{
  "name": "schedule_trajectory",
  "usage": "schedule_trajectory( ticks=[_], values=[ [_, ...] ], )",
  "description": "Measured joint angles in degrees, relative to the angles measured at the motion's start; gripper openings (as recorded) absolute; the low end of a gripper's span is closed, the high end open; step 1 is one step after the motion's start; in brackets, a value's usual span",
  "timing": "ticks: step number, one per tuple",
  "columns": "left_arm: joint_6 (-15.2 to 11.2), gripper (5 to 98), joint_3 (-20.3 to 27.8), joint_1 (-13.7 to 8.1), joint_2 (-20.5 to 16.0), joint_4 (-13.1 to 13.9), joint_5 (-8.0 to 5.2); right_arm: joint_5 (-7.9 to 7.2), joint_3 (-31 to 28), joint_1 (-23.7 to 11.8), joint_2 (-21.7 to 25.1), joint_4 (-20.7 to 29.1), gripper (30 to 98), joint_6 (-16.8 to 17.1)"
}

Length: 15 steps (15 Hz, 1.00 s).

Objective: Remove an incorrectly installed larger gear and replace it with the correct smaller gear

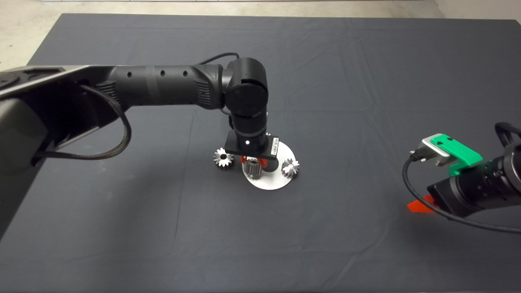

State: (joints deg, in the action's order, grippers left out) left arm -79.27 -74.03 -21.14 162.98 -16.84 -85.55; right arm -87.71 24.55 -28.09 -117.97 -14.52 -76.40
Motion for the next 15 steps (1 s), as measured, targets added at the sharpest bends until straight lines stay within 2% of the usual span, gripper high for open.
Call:
schedule_trajectory(
  ticks=[4, 6, 10, 15],
  values=[
    [-2.2, 22.0, 1.2, -0.7, -0.4, -0.4, -0.58, 0.00, 0.1, 0.0, 0.0, 0.0, 63.6, 0.0],
    [-3.5, 22.5, 1.9, -1.4, -1.1, -0.8, -1.52, -0.02, 0.1, 0.0, 0.0, 0.0, 63.6, 0.0],
    [-7.0, 22.5, 5.4, -1.6, -2.0, -1.5, -1.71, 0.01, 0.6, 1.1, 0.0, 0.0, 63.6, 0.0],
    [-8.5, 22.8, 7.8, -1.6, -2.2, -2.3, -1.77, 0.00, 0.8, 1.6, 0.0, 0.0, 63.6, 0.0]
  ],
)
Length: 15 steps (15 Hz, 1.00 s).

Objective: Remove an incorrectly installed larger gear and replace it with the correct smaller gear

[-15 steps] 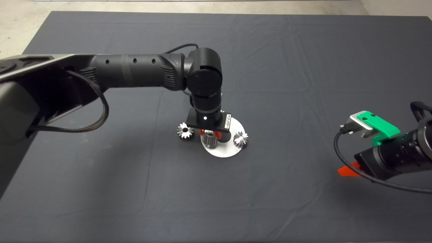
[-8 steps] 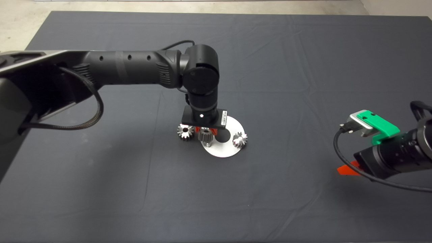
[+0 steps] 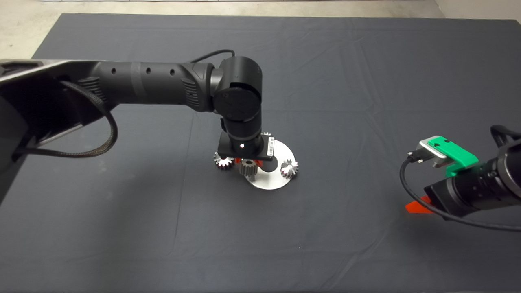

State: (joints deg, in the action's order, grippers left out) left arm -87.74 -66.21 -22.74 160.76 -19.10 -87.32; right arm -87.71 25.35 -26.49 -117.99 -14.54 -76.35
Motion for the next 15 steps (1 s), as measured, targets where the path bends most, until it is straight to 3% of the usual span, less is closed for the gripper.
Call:
schedule_trajectory(
  ticks=[4, 7, 9, 15],
  values=[
    [-0.2, 23.2, 1.8, 0.0, 0.0, -1.7, 0.02, 0.00, 0.0, 0.0, 0.0, 0.0, 63.6, 0.0],
    [-1.5, 23.3, 3.2, 0.0, 0.0, -8.4, 0.02, 0.01, 0.0, 0.0, -0.7, 0.0, 63.6, 0.0],
    [-3.5, 23.4, 4.4, 0.0, -0.2, -11.2, -0.02, 0.00, 0.0, 0.0, -0.8, 0.0, 63.6, 0.0],
    [-7.7, 23.4, 8.5, 0.0, -2.1, -13.9, -0.02, 0.01, 0.0, 0.0, -0.9, 0.0, 63.6, 0.0]
  ],
)
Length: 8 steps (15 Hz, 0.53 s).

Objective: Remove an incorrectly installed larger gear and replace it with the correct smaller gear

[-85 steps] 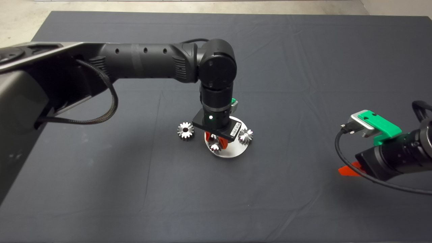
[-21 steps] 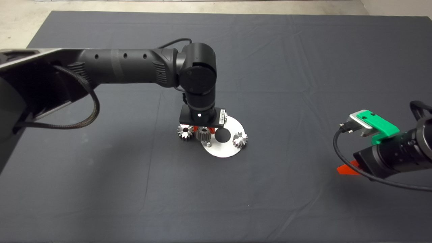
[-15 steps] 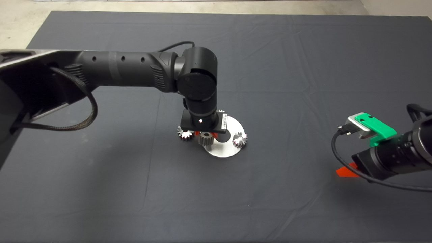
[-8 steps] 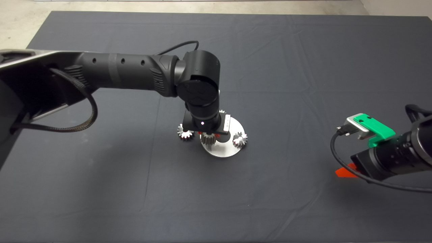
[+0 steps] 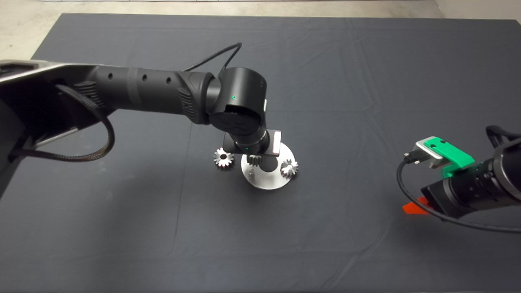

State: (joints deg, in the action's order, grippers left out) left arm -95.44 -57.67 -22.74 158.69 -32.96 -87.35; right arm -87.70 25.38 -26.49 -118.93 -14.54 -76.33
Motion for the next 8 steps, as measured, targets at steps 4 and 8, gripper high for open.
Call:
schedule_trajectory(
  ticks=[4, 8],
  values=[
    [-6.0, 23.4, 8.9, 0.0, -4.4, -0.4, -0.11, -0.01, 1.1, 0.0, -0.7, 0.0, 63.6, 0.0],
    [-10.4, 23.5, 17.8, 0.0, -7.7, -3.7, -0.11, -0.04, 3.1, 0.0, -2.2, 0.0, 63.6, 0.3]
  ],
)
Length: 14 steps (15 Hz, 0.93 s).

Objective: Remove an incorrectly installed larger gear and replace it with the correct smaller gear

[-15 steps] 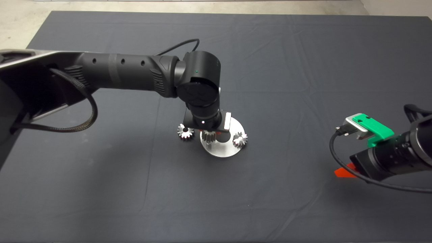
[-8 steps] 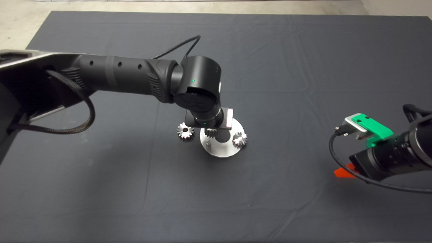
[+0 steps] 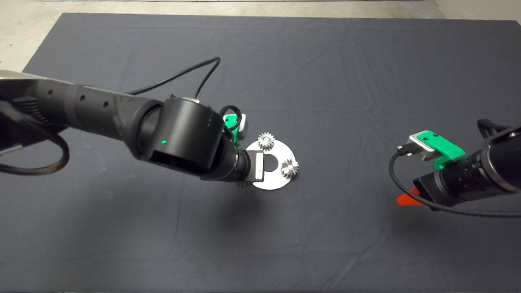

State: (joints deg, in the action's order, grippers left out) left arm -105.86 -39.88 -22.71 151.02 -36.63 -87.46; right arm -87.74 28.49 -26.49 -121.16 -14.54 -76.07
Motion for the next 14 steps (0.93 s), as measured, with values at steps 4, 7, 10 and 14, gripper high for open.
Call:
schedule_trajectory(
  ticks=[4, 7, 10, 14],
  values=[
    [-0.9, 23.5, 0.1, 0.5, -0.7, -7.4, -0.01, 0.04, 1.9, 0.0, -2.1, 0.0, 63.6, 1.2],
    [-1.2, 23.5, -0.5, 4.2, -1.3, -14.2, 0.00, 0.02, 2.7, 0.0, -2.8, 0.0, 63.6, 1.5],
    [-1.3, 23.5, -1.3, 7.1, -2.2, -18.1, -0.02, 0.04, 3.7, 0.0, -3.3, 0.0, 63.6, 2.0],
    [-1.3, 23.6, -1.4, 9.4, -2.5, -20.2, -0.05, 0.02, 5.3, 0.0, -4.7, 0.0, 63.6, 2.6]
  ],
)
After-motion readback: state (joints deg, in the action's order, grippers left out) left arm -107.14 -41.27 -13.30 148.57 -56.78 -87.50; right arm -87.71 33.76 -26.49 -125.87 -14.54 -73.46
